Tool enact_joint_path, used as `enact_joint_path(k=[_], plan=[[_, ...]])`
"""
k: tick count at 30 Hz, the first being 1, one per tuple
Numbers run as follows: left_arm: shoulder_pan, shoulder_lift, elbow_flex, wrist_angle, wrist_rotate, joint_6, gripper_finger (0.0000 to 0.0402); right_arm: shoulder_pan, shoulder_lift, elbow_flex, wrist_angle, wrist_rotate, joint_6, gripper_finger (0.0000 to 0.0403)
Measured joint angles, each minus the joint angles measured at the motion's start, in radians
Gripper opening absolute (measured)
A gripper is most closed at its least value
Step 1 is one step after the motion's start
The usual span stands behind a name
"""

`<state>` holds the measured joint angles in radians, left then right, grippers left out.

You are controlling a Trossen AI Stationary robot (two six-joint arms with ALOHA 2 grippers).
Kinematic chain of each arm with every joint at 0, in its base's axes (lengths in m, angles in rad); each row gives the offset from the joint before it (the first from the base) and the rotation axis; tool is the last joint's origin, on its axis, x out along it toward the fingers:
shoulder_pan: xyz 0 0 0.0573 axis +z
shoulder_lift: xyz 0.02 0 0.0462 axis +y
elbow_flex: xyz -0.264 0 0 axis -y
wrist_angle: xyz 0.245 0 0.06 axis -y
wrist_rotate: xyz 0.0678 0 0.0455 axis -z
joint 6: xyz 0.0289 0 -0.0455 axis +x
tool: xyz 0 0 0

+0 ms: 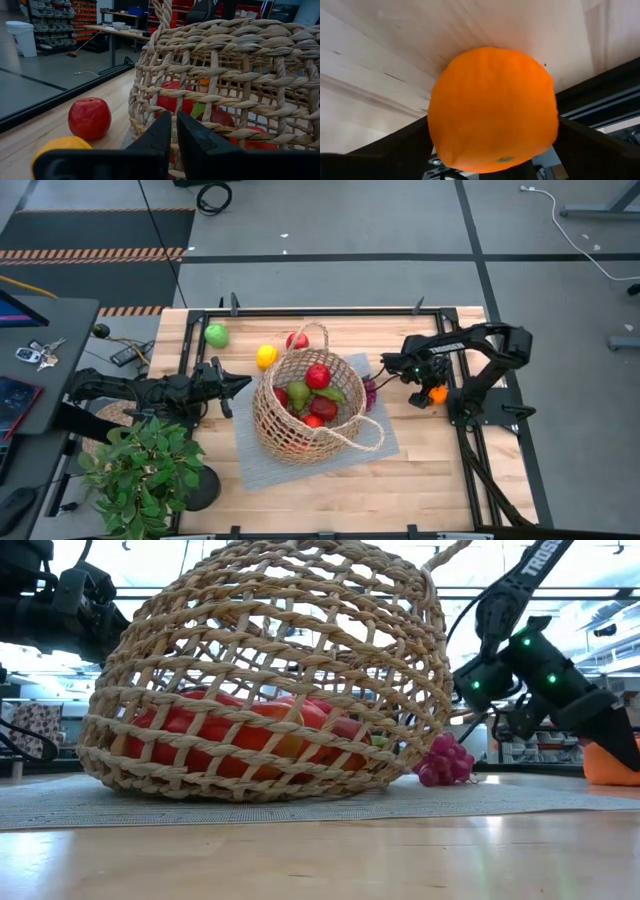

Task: Build produce basket
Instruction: Put the orange into the basket

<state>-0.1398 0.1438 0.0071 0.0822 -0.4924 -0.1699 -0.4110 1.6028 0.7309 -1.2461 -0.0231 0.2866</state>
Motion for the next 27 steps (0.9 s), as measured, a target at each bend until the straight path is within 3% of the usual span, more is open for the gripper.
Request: enact_joint_path(k=[9, 20, 27], plan=[[0.0, 0.0, 0.0, 0.0, 0.0, 0.0, 0.0037, -0.006, 0.009, 0.011, -0.021, -0.015, -0.017, 0.032], [0.0, 0.0, 0.0, 0.0, 0.0, 0.0, 0.0034, -0.006, -0.148, 0.154, -0.073, 0.01, 0.005, 0.0319], [0.0, 0.0, 0.0, 0.0, 0.0, 0.0, 0.0036, -0.006, -0.289, 0.206, 0.142, -0.028, -0.011, 0.032]])
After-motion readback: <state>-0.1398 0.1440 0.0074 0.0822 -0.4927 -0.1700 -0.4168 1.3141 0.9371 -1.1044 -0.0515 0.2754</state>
